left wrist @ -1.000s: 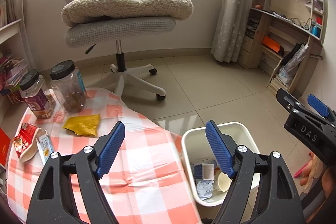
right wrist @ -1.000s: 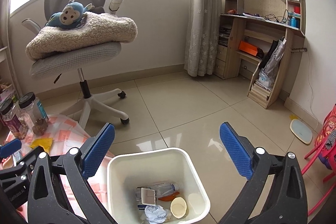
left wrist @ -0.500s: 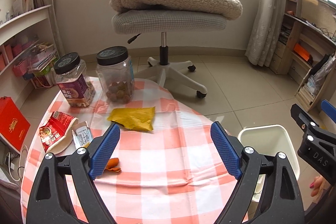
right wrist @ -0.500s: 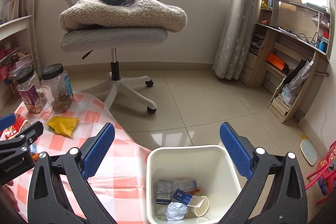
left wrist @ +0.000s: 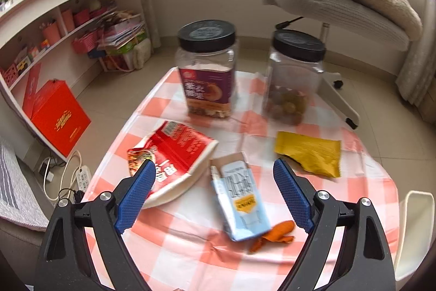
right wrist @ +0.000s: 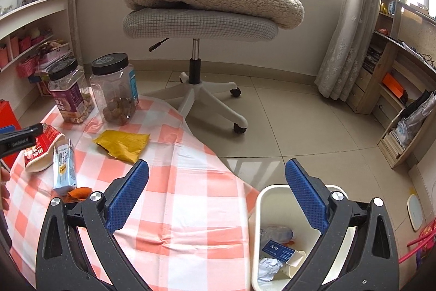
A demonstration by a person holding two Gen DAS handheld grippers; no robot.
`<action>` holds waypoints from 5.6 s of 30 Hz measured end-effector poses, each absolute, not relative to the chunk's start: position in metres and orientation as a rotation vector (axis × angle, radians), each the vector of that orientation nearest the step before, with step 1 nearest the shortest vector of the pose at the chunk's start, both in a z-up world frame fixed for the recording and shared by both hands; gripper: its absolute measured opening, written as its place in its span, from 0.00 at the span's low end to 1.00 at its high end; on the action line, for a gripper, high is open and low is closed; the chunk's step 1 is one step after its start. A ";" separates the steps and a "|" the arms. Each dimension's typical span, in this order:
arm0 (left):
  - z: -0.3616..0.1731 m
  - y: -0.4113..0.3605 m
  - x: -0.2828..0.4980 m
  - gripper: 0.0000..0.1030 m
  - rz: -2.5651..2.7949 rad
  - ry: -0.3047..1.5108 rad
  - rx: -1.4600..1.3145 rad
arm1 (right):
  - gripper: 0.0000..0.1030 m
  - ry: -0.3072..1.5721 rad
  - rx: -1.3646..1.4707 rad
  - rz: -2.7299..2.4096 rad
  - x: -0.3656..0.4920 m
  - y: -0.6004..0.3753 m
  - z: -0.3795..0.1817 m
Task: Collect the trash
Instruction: 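Grasp the red noodle snack bag with the left tool, then grasp the light blue milk carton with the right tool while the left tool holds the bag, then carry the carton into the bin and open the right tool while the left tool carries the bag, then open the left tool over the bin to drop the red bag, then grasp the remaining orange peel with the left tool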
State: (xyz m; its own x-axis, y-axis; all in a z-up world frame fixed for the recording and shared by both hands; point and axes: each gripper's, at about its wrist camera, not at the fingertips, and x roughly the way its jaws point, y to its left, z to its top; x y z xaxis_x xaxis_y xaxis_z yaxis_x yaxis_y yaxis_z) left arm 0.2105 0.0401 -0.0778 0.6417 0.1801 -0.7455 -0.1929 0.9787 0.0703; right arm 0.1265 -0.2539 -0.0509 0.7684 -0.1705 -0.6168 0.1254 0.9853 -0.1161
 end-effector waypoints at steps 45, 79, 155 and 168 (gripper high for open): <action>-0.063 0.218 0.198 0.27 0.181 0.873 -0.508 | 0.54 1.180 -0.031 0.385 0.273 0.015 -0.183; -0.012 0.081 0.119 0.28 -0.021 0.739 -0.338 | 0.55 0.734 0.118 0.288 0.168 -0.136 -0.031; -0.072 -0.267 0.109 0.53 -0.481 0.902 0.059 | 0.93 0.658 0.353 -0.438 0.046 -0.493 -0.042; -0.133 -0.134 0.168 0.62 -0.185 1.100 0.194 | 0.93 0.807 0.198 -0.218 0.098 -0.390 -0.057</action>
